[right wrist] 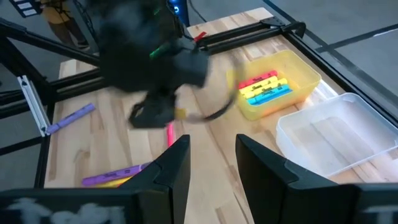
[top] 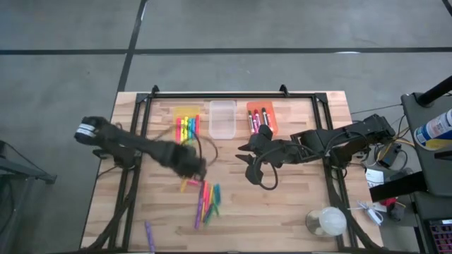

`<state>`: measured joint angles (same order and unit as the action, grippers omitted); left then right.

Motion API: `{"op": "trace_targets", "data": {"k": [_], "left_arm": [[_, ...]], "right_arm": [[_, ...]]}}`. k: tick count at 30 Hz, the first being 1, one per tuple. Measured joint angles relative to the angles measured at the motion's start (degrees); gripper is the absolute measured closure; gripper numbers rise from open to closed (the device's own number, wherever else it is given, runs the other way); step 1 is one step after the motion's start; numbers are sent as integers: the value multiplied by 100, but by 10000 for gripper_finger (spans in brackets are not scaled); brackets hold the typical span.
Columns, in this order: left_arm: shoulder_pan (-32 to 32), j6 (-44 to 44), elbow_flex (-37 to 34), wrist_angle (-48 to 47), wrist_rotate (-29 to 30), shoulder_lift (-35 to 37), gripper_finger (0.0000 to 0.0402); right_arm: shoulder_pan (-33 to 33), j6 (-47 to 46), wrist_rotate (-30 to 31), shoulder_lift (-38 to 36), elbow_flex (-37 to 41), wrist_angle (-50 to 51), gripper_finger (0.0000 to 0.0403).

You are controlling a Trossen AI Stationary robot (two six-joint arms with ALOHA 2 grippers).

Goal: Pick & Place Markers
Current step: Put the dark yellow highlighter pen into the yellow bin, then put the light purple highlighter pen into the yellow bin

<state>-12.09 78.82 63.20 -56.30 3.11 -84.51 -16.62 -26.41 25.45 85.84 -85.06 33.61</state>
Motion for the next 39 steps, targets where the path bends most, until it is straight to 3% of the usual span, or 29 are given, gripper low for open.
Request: {"op": "trace_targets", "data": {"k": [8,12,16,22,27,35,39], "left_arm": [[2538,-2061,46,-222,184,735,346],[3911,-2766,66,-122,36,865,346],[4857,-3319,31,350,-374,795,346],[5360,-3830,39,733,-827,367,346],[5424,-3801,31,688,-973,-69,338],[5428,-3906,78,722,-1106,-598,264],[5427,-3864,161,696,-1246,-571,248]], "right_arm": [[0,-80,-5,0,0,2,282],[0,-190,-7,0,0,2,282],[0,-190,-11,0,0,4,282],[0,-59,-13,0,0,9,282],[0,-12,-13,0,0,11,282],[0,52,-11,4,7,51,282],[0,112,-8,9,9,52,282]]}}
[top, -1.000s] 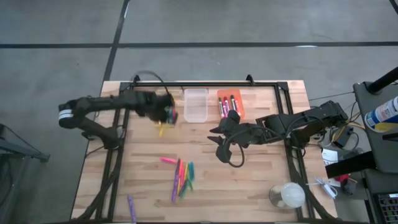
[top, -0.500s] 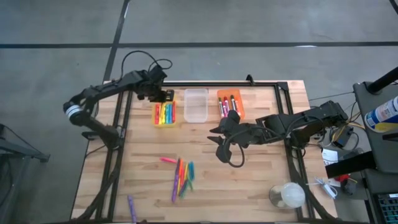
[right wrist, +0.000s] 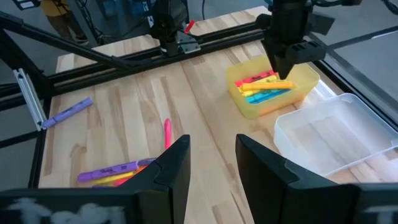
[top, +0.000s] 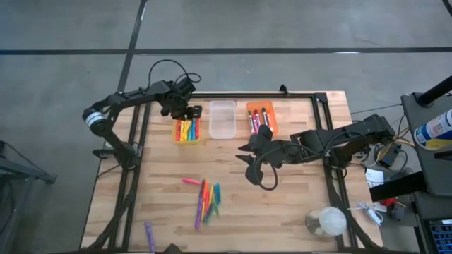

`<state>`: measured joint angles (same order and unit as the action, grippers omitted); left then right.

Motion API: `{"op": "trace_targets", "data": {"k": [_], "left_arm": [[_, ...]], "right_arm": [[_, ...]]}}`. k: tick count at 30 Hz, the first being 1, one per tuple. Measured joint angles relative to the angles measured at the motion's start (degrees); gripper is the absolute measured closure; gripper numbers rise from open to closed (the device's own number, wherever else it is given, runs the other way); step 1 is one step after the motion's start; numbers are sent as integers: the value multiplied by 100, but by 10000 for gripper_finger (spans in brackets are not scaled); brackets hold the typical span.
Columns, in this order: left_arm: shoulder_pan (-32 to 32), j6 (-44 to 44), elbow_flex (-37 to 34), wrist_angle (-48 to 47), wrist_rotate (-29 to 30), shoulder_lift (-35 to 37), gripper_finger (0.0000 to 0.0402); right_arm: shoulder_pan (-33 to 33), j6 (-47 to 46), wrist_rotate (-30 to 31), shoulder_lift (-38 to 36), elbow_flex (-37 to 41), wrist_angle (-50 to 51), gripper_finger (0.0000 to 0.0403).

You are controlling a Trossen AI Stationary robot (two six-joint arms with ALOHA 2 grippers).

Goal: Pick & Place Markers
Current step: Put the light purple highlighter pen into the yellow bin

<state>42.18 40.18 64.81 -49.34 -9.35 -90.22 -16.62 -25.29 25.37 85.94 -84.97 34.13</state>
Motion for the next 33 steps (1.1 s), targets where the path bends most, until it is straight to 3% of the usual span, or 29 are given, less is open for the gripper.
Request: {"op": "trace_targets", "data": {"k": [7,15,18,24,28,33], "left_arm": [[-351,357,-50,-455,38,665,247],[-2277,1500,-442,-815,702,1937,246],[-3163,2295,-600,-816,1183,2284,246],[-4904,4117,-789,-804,1574,2549,246],[-5968,5440,-797,-767,1700,2377,246],[-7200,7553,-797,-646,1698,1944,246]], "right_arm": [[2,1,6,4,1,0,282],[2,-8,6,4,23,-1,282],[2,-16,8,6,75,1,282],[2,-151,8,6,127,5,282],[2,-131,-17,7,127,6,282],[2,582,-38,8,138,213,282]]}}
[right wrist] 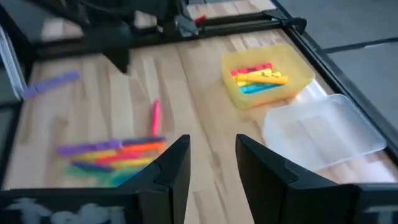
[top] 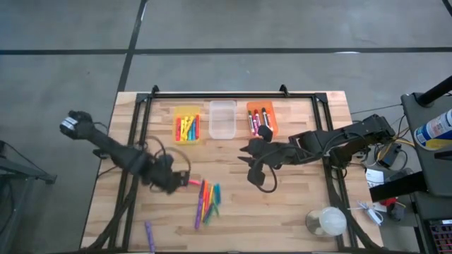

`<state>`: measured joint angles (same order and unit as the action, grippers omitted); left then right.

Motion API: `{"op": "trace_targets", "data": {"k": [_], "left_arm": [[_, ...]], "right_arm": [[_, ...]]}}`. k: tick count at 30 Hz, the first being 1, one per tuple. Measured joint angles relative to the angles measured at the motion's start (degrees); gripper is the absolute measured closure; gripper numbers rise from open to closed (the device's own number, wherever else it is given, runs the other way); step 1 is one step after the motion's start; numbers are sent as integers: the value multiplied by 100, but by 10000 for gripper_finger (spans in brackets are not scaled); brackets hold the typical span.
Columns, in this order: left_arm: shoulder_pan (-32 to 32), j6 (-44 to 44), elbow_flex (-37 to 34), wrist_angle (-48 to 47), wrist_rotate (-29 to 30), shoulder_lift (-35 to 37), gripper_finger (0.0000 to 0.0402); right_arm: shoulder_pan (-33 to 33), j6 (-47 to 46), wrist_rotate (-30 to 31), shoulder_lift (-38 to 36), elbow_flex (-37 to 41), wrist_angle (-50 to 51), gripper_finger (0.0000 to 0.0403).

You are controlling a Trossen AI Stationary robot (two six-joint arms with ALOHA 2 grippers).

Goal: Pick & Place Markers
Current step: Put the light purple highlighter pen into the yellow bin

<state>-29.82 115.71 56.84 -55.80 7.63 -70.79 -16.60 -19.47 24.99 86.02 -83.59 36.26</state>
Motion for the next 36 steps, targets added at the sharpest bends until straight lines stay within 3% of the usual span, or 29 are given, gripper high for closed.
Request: {"op": "trace_targets", "data": {"k": [6,12,16,20,36], "left_arm": [[-1109,1888,0,923,-117,-700,246],[-1564,2147,0,2062,-654,-1520,246],[-1687,2115,2,2434,-1763,-1887,246],[-1869,2270,2,2011,-2939,-2008,246],[-2176,2678,-92,1489,-2861,-2071,246]], "right_arm": [[-2,391,-125,0,4,579,282],[-2,515,-304,12,66,1009,282],[-1,663,-308,20,122,1080,282],[-2,656,-315,20,133,1116,282],[2,693,-302,17,153,741,282]]}}
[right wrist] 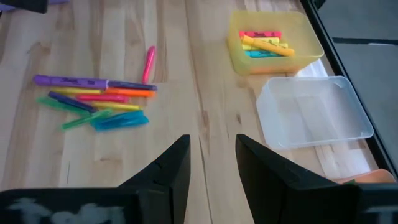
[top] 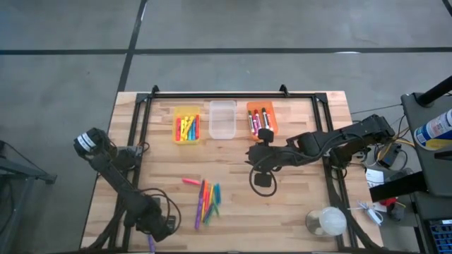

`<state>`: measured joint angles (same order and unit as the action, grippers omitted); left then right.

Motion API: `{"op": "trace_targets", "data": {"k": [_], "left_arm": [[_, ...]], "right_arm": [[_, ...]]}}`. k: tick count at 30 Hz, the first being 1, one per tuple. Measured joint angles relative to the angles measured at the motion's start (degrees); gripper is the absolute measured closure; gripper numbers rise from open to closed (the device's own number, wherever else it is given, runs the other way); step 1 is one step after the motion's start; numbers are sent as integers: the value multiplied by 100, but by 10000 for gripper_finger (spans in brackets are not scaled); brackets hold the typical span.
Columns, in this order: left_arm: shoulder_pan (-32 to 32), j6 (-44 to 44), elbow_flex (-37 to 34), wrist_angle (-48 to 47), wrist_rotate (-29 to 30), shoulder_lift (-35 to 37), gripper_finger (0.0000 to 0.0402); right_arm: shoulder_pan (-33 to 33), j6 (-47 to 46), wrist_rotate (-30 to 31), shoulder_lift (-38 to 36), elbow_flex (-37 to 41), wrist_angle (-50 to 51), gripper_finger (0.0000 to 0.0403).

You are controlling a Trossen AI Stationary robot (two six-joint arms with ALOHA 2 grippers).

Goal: Pick & Place Markers
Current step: Put the light purple highlighter pen into the yellow bin

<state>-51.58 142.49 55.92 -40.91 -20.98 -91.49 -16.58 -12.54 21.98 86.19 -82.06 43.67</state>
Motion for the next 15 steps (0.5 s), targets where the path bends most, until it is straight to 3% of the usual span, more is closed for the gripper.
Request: {"op": "trace_targets", "data": {"k": [15], "left_arm": [[-180,19,-7,172,87,-651,246]], "right_arm": [[-2,312,2,-7,2,-106,282]]}}
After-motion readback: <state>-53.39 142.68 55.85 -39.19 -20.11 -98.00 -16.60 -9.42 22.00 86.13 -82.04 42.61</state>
